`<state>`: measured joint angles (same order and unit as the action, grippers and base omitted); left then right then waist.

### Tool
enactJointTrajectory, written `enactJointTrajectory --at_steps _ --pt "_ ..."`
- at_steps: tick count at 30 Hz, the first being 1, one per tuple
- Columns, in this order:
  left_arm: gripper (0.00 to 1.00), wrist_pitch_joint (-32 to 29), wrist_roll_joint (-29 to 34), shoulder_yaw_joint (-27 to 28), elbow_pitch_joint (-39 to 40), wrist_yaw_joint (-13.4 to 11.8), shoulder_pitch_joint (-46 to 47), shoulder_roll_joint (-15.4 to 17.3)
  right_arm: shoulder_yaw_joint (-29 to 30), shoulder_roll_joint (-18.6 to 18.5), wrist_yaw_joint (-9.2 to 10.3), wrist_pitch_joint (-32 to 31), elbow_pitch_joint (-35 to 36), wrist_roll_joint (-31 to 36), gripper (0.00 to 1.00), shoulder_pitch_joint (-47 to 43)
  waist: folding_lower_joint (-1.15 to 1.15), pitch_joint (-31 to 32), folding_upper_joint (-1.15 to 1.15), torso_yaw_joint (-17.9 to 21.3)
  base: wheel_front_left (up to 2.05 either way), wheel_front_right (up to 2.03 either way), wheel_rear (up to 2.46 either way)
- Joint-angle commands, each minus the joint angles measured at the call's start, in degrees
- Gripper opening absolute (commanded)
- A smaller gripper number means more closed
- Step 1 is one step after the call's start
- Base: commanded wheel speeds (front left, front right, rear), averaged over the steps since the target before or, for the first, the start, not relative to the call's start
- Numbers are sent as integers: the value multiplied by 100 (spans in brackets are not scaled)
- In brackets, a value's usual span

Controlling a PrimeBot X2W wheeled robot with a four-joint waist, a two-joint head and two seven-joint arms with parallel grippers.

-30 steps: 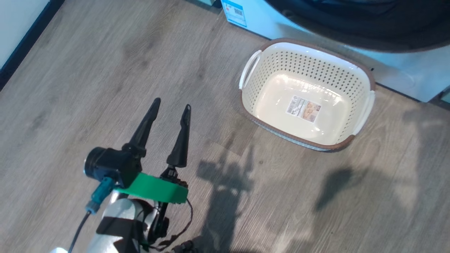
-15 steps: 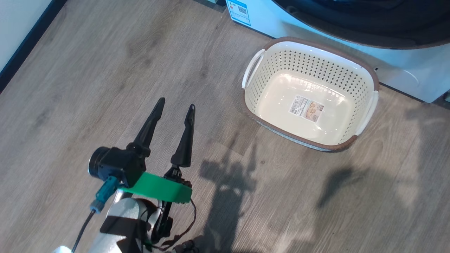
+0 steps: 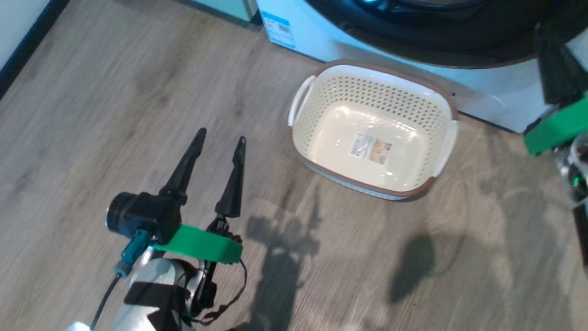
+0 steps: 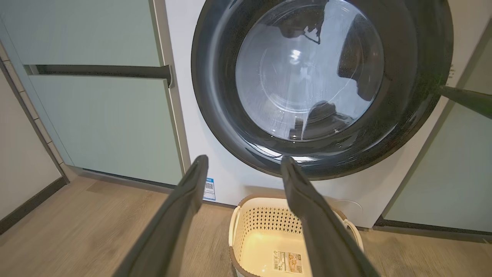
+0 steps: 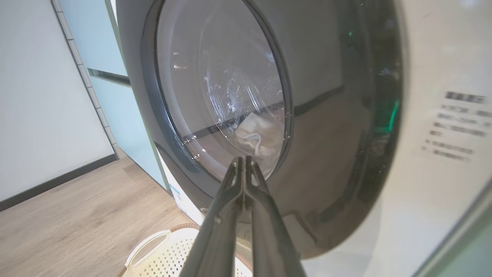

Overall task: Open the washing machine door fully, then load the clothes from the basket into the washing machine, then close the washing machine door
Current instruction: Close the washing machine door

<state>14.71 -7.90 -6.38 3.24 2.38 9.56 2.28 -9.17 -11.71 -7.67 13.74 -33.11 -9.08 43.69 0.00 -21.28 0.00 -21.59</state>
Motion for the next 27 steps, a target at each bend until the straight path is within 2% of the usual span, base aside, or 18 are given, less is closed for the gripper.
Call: enactJointTrajectory --at_steps 1,10,11,13,14,15,16,27 --pt "100 29 84 267 162 28 22 60 -59 104 19 67 344 -51 0 -120 0 135 0 167 0 0 0" --pt "100 29 235 390 92 210 -50 72 433 338 19 110 1517 -69 0 -1467 0 555 0 729 0 0 0" --pt "100 29 247 406 72 225 -65 82 482 369 19 112 1596 -72 8 -1584 0 596 0 795 0 0 0" --pt "100 29 267 430 23 254 -85 103 543 402 19 114 1696 -59 43 -1788 0 677 0 918 0 0 0" --pt "100 29 268 438 0 268 -93 110 559 405 19 116 1729 -29 56 -1875 0 715 0 974 0 0 0" --pt "100 29 260 446 -30 283 -101 112 550 405 19 117 1765 -17 83 -1953 0 757 0 1023 0 0 0" --pt "100 29 245 456 -66 297 -111 113 549 401 19 119 1788 -9 100 -2033 0 801 0 1071 0 0 0" --pt "100 29 186 616 -372 392 -241 279 796 549 19 125 2256 -4 100 -2881 0 1272 0 1616 0 0 0"
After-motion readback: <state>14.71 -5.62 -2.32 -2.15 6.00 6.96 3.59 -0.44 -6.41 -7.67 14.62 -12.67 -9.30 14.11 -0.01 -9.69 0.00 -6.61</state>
